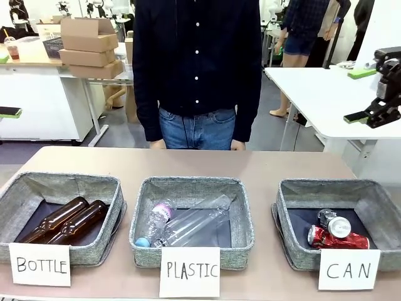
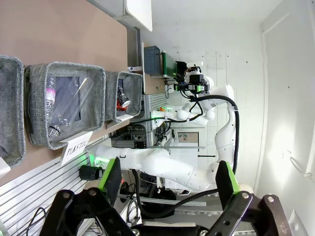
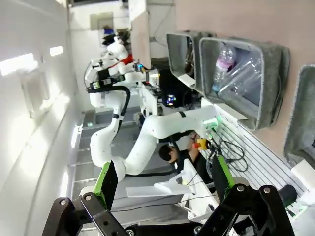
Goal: Sort the can waste into the basket.
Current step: Pick up the can waste from the table and place it in the right Fabric basket.
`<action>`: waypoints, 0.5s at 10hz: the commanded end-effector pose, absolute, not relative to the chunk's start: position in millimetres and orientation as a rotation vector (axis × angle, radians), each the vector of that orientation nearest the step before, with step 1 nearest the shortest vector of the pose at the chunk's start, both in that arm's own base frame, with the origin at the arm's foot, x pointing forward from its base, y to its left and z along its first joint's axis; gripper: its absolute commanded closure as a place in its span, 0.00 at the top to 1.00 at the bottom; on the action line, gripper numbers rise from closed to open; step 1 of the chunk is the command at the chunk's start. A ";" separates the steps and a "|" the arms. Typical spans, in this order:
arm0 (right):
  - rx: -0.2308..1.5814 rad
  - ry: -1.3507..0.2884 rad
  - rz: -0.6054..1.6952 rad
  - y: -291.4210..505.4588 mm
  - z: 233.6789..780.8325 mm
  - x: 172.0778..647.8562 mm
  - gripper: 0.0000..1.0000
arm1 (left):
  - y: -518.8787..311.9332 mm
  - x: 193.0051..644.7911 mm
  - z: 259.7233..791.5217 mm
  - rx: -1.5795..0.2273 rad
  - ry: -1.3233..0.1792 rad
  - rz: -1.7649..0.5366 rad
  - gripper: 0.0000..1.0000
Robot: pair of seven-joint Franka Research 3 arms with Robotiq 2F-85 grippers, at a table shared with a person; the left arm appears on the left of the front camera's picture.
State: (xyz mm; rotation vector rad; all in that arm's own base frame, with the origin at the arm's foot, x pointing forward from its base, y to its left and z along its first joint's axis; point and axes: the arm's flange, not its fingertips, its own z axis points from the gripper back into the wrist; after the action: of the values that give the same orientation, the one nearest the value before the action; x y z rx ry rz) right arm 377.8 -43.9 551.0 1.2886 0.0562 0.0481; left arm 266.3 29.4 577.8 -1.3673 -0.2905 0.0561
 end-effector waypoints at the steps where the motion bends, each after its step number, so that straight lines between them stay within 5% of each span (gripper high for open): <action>1: 1.270 0.025 0.055 -48.0 552.5 377.8 1.00 | 27.4 267.3 581.5 -1.387 -0.292 0.053 1.00; 5: 1.270 0.025 0.055 -48.0 552.5 377.8 1.00 | 27.4 267.3 581.5 -1.387 -0.292 0.053 1.00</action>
State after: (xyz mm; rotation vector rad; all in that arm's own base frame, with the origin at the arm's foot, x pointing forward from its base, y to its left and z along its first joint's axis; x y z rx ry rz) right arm 377.1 -47.3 551.5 1.2869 0.0460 0.0452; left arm 266.3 29.4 577.8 -1.3673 -0.2904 0.0560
